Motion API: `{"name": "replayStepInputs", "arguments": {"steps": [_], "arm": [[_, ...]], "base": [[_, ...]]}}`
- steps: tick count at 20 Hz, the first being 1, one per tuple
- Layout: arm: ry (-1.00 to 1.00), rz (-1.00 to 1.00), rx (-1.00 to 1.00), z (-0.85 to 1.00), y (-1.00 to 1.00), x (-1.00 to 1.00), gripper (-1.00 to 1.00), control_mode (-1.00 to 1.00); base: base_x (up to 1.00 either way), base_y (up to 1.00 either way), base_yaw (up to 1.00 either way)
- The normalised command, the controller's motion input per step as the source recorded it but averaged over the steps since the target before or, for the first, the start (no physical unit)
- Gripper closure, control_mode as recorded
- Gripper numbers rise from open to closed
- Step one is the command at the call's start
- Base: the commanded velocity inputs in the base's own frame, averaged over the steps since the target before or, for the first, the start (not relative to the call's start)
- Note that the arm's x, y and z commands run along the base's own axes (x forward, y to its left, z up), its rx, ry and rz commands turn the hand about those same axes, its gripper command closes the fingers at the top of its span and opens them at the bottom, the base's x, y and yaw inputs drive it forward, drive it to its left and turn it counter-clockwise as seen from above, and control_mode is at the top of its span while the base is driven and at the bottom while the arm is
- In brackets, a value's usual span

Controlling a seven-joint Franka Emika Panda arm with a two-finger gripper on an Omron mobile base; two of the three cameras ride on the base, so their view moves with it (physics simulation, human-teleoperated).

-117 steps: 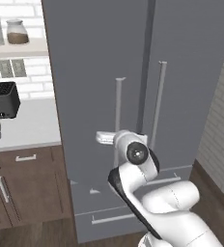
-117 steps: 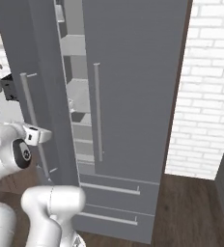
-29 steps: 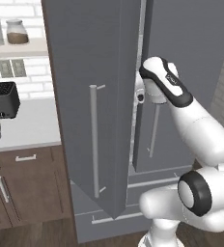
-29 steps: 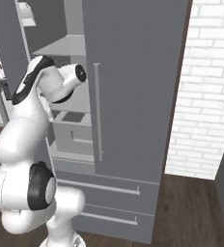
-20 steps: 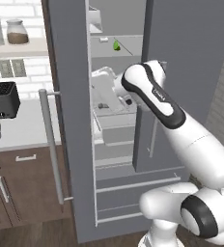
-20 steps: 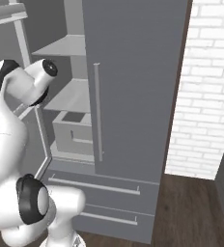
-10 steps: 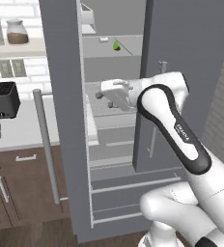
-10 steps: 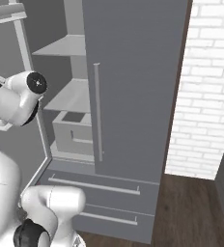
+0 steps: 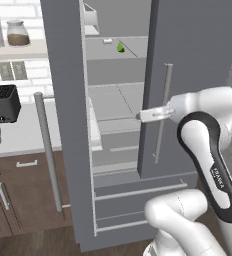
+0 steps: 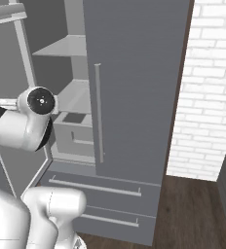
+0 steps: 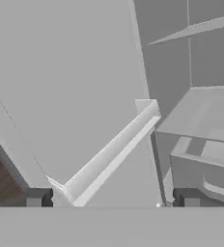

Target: Grab a lemon wedge from the fridge and one ice cube from the ice bowl, and put them in the glass of lemonade.

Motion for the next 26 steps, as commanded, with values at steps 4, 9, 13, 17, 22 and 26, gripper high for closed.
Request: {"name": "replayStepInputs", "arguments": {"steps": [4,9,13,17,22,26], "arm": [[-0.02,-0.18,-0.37,0.0,-1.0,-0.03,-1.0,-1.0],[0.0,-0.34,-0.2,-0.15,-1.0,-0.02,-1.0,-1.0],[0.0,-0.37,0.0,-0.04,-0.88,0.06,-1.0,-1.0],[0.02,-0.21,0.07,0.0,-0.3,0.55,-1.0,-1.0],[0.12,-0.03,0.06,0.0,-0.14,0.95,-1.0,-1.0],[0.12,0.03,0.01,-0.05,-0.11,0.98,-1.0,-1.0]], "base": [[0.0,0.0,0.0],[0.0,0.0,0.0],[0.0,0.0,0.0],[0.0,0.0,0.0],[0.0,0.0,0.0],[0.0,0.0,0.0]]}}
